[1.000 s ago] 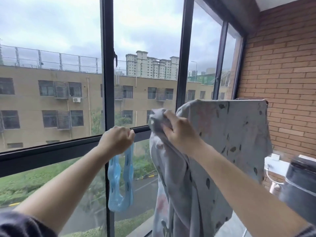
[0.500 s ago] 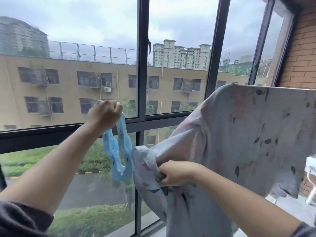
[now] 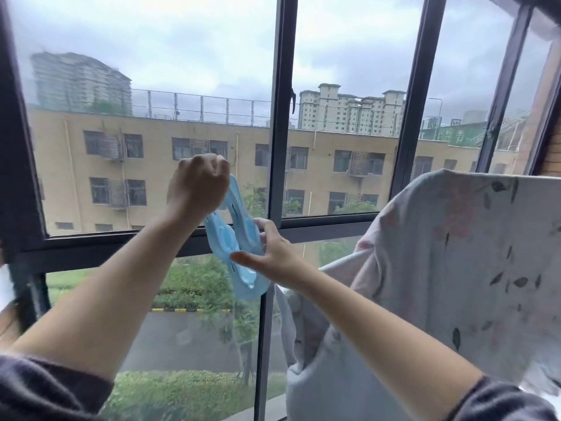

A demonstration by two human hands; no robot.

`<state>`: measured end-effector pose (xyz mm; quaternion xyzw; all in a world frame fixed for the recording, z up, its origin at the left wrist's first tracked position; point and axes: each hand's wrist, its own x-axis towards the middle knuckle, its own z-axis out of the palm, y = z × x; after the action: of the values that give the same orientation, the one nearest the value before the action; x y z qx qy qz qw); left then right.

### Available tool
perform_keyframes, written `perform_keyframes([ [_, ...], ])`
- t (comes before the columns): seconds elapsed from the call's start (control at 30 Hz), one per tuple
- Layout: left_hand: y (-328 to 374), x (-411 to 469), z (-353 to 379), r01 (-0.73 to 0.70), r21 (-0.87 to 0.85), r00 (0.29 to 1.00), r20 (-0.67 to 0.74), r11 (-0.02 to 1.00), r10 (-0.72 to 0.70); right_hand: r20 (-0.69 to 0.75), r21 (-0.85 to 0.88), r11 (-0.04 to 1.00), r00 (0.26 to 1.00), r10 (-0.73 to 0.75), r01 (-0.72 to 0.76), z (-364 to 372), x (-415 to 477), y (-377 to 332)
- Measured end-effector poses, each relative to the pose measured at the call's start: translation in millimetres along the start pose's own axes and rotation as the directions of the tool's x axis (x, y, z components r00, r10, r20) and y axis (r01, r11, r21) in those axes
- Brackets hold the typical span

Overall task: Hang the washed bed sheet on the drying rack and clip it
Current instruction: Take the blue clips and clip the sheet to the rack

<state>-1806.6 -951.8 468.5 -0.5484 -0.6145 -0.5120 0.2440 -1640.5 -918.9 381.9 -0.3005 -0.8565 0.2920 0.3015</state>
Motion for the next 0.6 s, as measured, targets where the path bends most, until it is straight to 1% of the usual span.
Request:
perform_keyframes([
  [0.07,2,-2,-1,-0.016,0.025,1.000,-0.018,1.000,0.017,-0.007,0.081,0.997,1.000,0.002,-0.001,5,12,-6],
  [0.13,1,-3,-4,-0.007,0.038,1.000,-0.030,0.999,0.008,0.018,0.131,0.991,1.000,-0.018,0.015,12,22,-11],
  [0.23,1,-2,-9,-0.023,0.034,0.998,-0.057,0.999,0.025,0.034,0.136,0.989,0.998,-0.062,0.057,16,34,-21],
  [0.27,-1,0,-11,-0.006,-0.011,0.996,-0.084,1.000,0.005,0.014,0.130,0.988,0.997,-0.081,0.079,14,38,-23],
  [0.3,-3,2,-14,0.049,-0.112,0.990,-0.123,0.993,-0.063,-0.008,0.135,0.986,0.995,-0.100,0.100,9,41,-26],
  [0.33,-7,4,-15,0.130,-0.255,0.974,-0.150,0.958,-0.172,-0.033,0.149,0.982,0.993,-0.113,0.117,3,43,-26],
  [0.37,-13,5,-13,0.215,-0.396,0.943,-0.151,0.893,-0.295,-0.055,0.167,0.977,0.990,-0.127,0.134,-7,43,-28],
  [0.4,-19,4,-9,0.283,-0.494,0.914,-0.121,0.822,-0.387,-0.076,0.176,0.974,0.988,-0.133,0.144,-17,42,-28],
  [0.43,-23,0,1,0.345,-0.533,0.896,-0.059,0.773,-0.441,-0.096,0.171,0.974,0.987,-0.131,0.146,-28,40,-26],
  [0.47,-23,-8,14,0.410,-0.542,0.884,0.037,0.734,-0.466,-0.115,0.151,0.979,0.986,-0.121,0.138,-39,37,-22],
  [0.53,-15,-30,50,0.529,-0.485,0.847,0.263,0.696,-0.461,-0.145,0.129,0.985,0.985,-0.097,0.116,-61,29,-11],
  [0.6,3,-58,90,0.586,-0.374,0.791,0.458,0.719,-0.406,-0.169,0.139,0.987,0.984,-0.056,0.081,-86,17,3],
])
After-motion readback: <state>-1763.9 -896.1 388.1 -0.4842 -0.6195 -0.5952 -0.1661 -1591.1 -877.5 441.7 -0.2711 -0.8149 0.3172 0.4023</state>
